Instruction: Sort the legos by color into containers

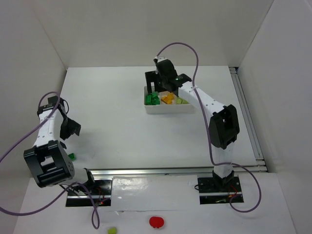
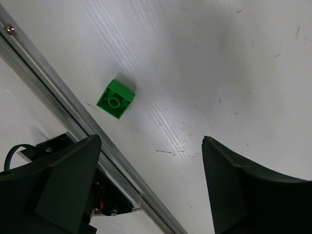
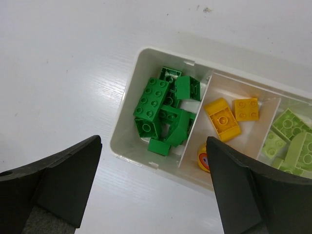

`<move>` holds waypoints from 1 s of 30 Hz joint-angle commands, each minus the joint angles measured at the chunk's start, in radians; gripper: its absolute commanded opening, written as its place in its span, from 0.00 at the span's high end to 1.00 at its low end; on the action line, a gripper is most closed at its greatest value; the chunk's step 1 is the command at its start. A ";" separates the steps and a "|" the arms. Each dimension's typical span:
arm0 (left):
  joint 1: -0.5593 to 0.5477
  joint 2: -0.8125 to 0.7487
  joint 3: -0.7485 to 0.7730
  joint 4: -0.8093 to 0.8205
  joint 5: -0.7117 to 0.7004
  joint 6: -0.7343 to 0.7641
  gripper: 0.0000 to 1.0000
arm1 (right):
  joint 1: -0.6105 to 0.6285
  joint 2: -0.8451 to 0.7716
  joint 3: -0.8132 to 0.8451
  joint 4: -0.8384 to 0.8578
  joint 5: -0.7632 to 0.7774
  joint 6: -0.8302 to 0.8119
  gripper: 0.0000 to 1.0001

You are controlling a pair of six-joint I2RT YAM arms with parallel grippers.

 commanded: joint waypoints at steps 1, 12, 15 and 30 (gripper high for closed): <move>0.030 0.065 0.020 0.049 0.067 0.015 0.06 | 0.022 -0.003 0.093 -0.046 -0.036 -0.003 0.05; 0.030 0.134 0.306 -0.003 0.160 0.097 0.05 | 0.410 0.166 0.208 0.052 -0.205 -0.141 0.05; 0.030 0.096 0.246 -0.003 0.160 0.084 0.08 | 0.471 0.226 0.217 0.083 -0.229 -0.152 0.05; 0.177 0.188 -0.064 0.166 0.071 -0.078 0.08 | 0.396 0.074 0.124 0.016 -0.118 -0.164 0.04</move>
